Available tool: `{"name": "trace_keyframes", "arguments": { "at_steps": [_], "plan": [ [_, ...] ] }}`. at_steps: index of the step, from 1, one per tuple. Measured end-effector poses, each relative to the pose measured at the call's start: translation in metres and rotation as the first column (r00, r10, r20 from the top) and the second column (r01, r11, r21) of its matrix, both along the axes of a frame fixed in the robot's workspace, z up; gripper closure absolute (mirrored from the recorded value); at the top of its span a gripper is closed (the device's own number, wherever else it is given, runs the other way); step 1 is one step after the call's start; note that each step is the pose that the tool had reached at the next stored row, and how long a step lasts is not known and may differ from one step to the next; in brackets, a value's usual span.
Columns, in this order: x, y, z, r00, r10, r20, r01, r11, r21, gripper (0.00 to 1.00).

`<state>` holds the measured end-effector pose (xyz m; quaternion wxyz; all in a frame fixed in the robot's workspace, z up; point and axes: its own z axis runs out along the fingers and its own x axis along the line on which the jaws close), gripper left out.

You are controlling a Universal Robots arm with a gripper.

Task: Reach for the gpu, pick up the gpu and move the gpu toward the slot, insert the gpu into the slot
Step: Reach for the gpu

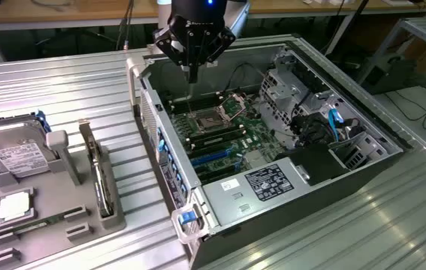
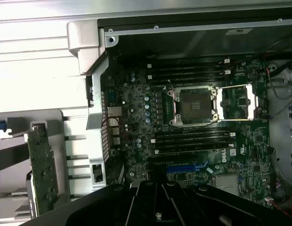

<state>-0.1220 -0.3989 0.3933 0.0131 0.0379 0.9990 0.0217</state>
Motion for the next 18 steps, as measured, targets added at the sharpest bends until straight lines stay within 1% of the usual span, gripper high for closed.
{"name": "trace_keyframes", "arguments": {
  "at_steps": [7,18],
  "plan": [
    [-0.002,0.0,0.0,1.0,0.0,0.0,0.0,1.0,0.0,0.89],
    [-0.015,0.0,0.0,1.0,0.0,0.0,0.0,1.0,0.0,0.89]
  ]
}}
